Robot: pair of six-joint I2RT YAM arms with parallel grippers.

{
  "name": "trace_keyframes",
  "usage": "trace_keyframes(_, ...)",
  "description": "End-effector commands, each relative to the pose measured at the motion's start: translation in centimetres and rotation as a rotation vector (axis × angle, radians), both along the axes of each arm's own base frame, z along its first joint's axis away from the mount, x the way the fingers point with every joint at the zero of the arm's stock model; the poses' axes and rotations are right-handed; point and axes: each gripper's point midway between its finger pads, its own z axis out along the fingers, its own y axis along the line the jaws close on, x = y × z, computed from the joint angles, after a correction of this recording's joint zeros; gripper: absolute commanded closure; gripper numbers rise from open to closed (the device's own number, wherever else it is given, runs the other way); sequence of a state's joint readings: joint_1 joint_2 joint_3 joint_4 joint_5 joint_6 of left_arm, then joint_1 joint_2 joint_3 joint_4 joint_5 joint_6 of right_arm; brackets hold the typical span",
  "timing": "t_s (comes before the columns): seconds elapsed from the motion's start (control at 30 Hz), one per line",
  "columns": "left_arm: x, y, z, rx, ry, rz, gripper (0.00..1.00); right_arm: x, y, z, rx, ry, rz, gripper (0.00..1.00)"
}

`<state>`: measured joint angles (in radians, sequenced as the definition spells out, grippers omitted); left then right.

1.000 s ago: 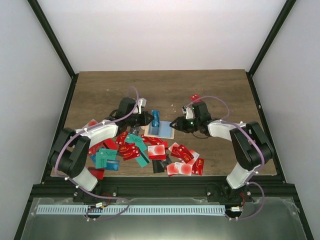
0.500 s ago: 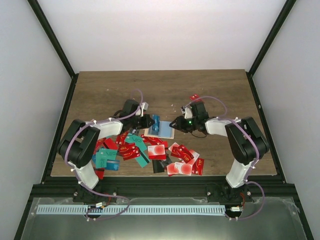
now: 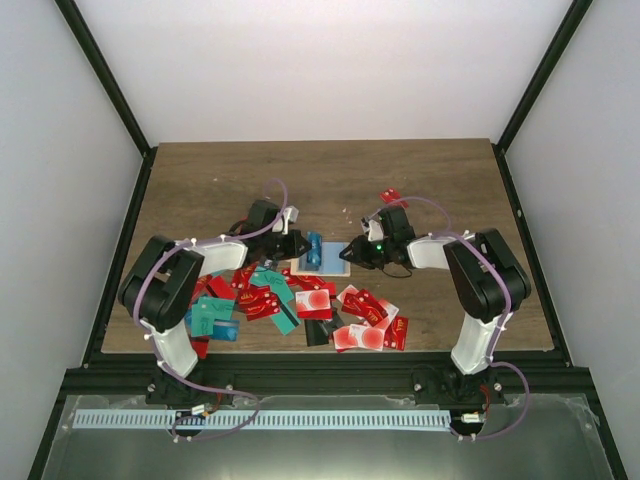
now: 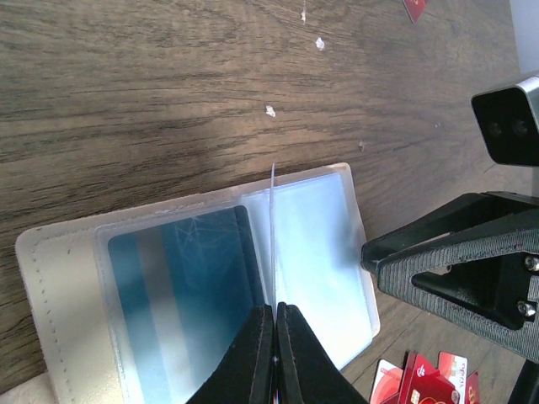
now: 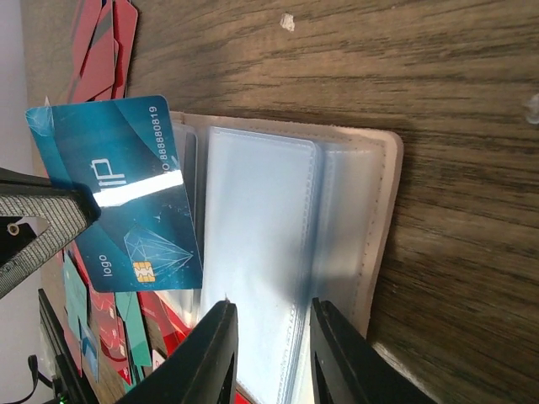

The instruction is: Put the credit cards into the card holder

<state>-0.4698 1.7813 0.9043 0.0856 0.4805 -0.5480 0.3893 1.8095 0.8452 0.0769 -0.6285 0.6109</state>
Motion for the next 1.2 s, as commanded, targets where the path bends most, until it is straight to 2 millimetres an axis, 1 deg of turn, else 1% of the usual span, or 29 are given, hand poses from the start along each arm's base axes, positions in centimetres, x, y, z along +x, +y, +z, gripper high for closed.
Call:
trace_keyframes(0.0,0.5,-0.5,0.2,-0.035,0.005,-0.004,0.96,0.8,0.2,0.5,0.020,-0.017,-0.003,0.74)
trace_keyframes(0.2,0.3,-1.1,0.0,-0.088,0.064,0.005,0.96,0.6,0.2,0.2,0.024,-0.005,-0.002,0.75)
trace_keyframes(0.3,0.3,-1.1,-0.3,-0.099,0.093,0.017,0.96,0.5,0.2,0.1,0.027,-0.003,-0.001,0.75)
trace_keyframes(0.5,0.2,-0.7,-0.9,-0.107,0.132,0.042,0.96,0.3,0.1,-0.1,0.023,0.002,-0.003,0.75)
trace_keyframes(0.73,0.0,-0.2,-0.9,-0.157,0.210,0.103,0.96,0.3,-0.4,-0.3,-0.009,-0.005,-0.015,0.76)
trace_keyframes(0.93,-0.6,-0.1,-0.7,-0.179,0.255,0.125,0.96,0.6,-0.9,0.1,-0.044,-0.034,-0.027,0.75)
trace_keyframes(1.17,-1.1,-0.6,-0.6,-0.216,0.297,0.112,0.96,1.1,-1.5,0.6,-0.085,-0.072,-0.045,0.76)
